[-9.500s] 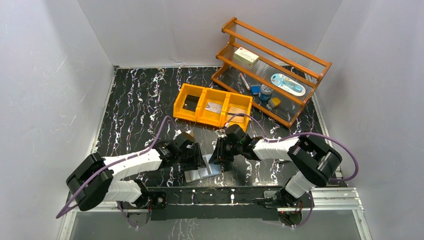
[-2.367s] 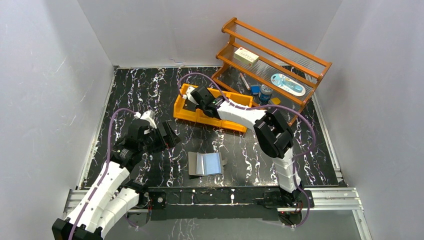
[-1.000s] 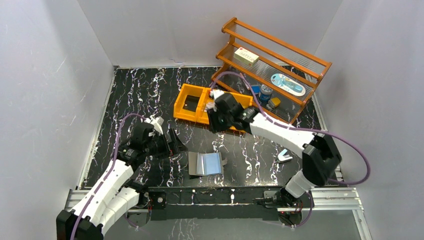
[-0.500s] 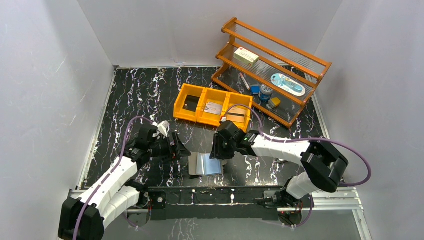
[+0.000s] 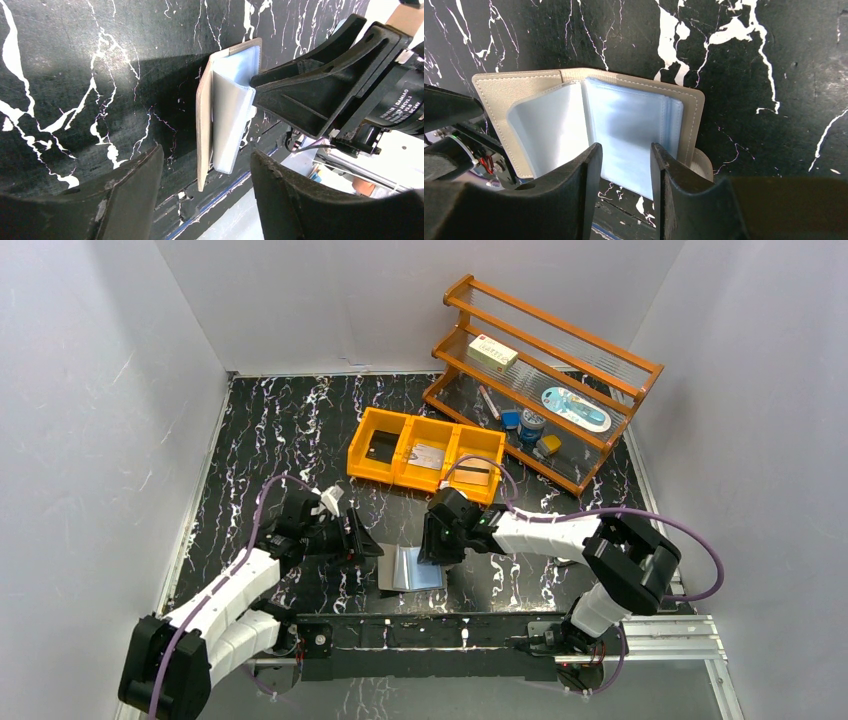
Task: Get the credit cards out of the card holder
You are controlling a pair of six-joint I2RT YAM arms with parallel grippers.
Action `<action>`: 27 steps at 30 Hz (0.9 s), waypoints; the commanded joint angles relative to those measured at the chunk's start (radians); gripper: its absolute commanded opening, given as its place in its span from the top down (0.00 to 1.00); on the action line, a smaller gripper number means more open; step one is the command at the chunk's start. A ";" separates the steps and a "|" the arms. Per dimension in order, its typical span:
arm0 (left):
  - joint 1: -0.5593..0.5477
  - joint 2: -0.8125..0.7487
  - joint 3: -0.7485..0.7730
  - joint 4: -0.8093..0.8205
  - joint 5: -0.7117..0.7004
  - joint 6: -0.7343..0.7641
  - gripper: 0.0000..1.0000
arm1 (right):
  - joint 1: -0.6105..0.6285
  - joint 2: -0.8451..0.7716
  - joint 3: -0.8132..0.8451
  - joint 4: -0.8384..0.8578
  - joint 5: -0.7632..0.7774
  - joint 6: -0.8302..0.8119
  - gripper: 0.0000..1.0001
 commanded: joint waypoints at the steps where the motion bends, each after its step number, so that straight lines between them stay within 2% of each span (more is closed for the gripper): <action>1: -0.030 0.030 0.005 0.024 0.041 0.002 0.40 | 0.010 -0.012 0.030 -0.038 0.071 0.010 0.50; 5: -0.094 0.077 0.021 0.039 0.011 0.002 0.46 | 0.012 -0.020 0.055 -0.082 0.102 -0.003 0.50; 9: -0.146 0.113 0.030 0.052 -0.049 -0.010 0.56 | 0.014 -0.020 0.051 -0.090 0.108 -0.008 0.49; 19: -0.163 0.148 0.010 0.067 -0.076 -0.003 0.90 | 0.024 -0.065 0.044 -0.104 0.136 0.002 0.48; 22: -0.168 0.153 0.008 0.071 -0.077 -0.004 0.95 | 0.023 -0.064 0.046 -0.116 0.138 0.002 0.48; 27: -0.172 0.151 0.009 0.071 -0.080 -0.005 0.96 | 0.023 -0.056 0.021 -0.094 0.120 0.009 0.48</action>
